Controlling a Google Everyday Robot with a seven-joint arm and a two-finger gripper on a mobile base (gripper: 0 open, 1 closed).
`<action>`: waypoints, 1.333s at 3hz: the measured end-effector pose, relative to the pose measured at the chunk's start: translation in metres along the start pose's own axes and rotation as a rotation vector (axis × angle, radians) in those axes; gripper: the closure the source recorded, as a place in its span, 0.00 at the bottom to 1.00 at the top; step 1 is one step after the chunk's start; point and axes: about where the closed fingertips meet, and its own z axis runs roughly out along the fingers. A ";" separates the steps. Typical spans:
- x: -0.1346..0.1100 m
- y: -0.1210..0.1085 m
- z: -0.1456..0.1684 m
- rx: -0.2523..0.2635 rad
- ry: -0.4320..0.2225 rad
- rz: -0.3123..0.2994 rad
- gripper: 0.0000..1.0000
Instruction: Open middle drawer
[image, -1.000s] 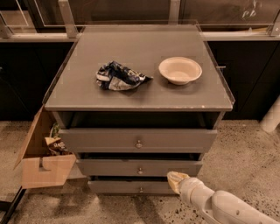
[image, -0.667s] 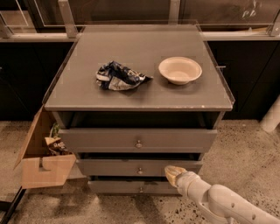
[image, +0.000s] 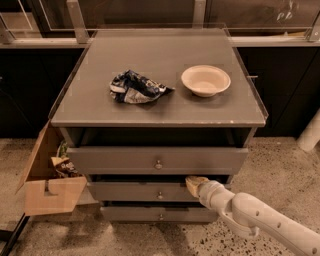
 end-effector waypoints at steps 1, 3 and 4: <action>0.005 -0.002 0.005 0.017 0.013 -0.001 1.00; 0.011 -0.012 0.019 0.056 0.028 -0.009 1.00; 0.009 -0.019 0.023 0.079 0.024 -0.018 1.00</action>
Offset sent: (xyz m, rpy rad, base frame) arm 0.0188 -0.0040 -0.0280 -0.0556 0.0271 -0.0525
